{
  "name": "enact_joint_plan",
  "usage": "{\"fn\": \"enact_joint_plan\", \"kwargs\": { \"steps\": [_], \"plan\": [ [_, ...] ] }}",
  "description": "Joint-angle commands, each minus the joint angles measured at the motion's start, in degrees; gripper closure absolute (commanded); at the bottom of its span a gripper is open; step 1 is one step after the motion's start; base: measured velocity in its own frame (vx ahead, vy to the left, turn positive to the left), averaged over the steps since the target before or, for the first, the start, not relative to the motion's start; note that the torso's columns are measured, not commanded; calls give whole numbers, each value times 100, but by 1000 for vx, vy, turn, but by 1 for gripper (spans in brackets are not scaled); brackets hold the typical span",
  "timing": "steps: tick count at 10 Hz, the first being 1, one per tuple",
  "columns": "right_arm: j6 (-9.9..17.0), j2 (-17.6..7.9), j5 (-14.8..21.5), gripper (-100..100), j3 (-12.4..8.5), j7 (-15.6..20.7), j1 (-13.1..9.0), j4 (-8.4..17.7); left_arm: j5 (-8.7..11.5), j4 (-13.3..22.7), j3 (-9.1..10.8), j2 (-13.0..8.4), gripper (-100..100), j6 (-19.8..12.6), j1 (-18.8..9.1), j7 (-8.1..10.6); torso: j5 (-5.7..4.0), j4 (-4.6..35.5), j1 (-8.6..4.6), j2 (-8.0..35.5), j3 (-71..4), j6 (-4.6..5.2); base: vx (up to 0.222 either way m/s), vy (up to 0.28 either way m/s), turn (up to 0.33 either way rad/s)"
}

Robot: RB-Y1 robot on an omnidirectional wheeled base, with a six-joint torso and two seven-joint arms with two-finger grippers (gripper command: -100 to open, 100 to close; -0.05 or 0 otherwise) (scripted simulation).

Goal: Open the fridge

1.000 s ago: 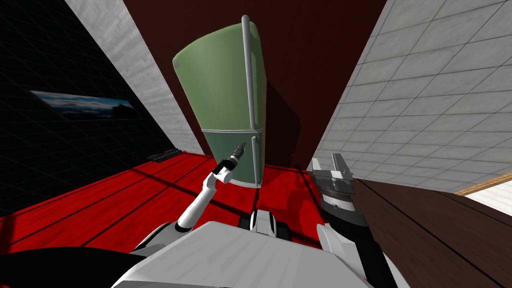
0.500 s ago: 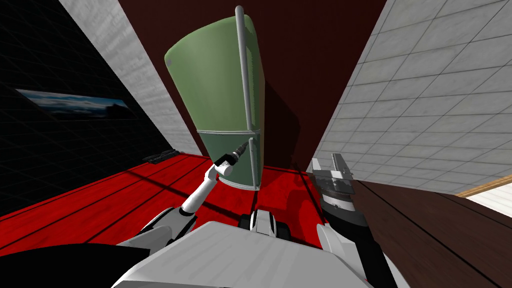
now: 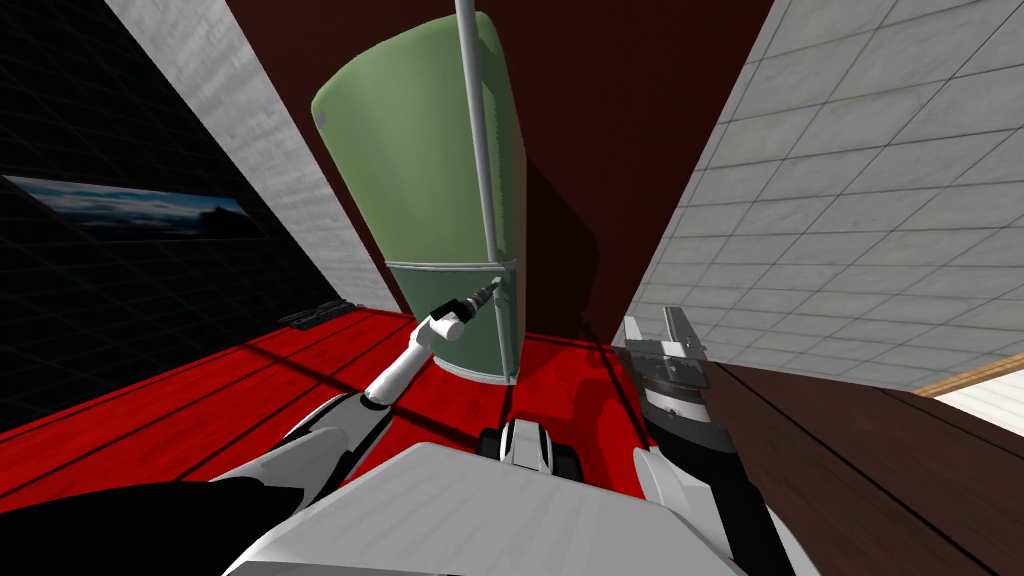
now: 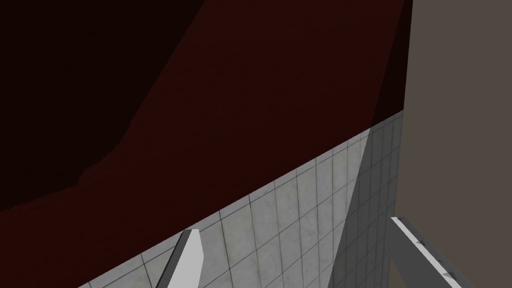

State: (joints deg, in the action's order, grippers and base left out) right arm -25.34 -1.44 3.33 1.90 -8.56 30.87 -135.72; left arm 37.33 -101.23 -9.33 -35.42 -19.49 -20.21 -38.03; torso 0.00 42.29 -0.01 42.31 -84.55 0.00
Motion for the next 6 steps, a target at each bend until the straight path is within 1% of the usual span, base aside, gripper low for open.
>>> {"fn": "enact_joint_plan", "kwargs": {
  "steps": [1,2,3,4,5,6],
  "plan": [
    [0,0,0,0,0,0,0,0,193,170,-57,-195,-100,-292,-281,-222,0,0,0,2,1,0,55,-35,-11],
    [0,0,0,0,0,0,0,0,246,210,-72,-245,-100,-362,-351,-278,-1,0,-2,-3,-1,0,66,-34,-8],
    [0,0,0,0,0,0,0,0,189,167,-56,-192,-100,-307,-289,-228,0,-2,0,-7,-4,0,30,-15,1],
    [0,0,0,0,0,0,0,0,197,168,-57,-198,-100,-326,-299,-243,3,-3,7,0,0,0,0,0,0],
    [0,0,0,0,0,0,-1,0,196,166,-56,-197,100,-322,-299,-242,3,-1,10,3,2,0,0,0,0],
    [0,0,0,0,0,0,-1,0,325,-40,-154,-228,100,-339,-255,-315,6,-5,11,-2,-2,-3,-67,108,31]
  ]
}}
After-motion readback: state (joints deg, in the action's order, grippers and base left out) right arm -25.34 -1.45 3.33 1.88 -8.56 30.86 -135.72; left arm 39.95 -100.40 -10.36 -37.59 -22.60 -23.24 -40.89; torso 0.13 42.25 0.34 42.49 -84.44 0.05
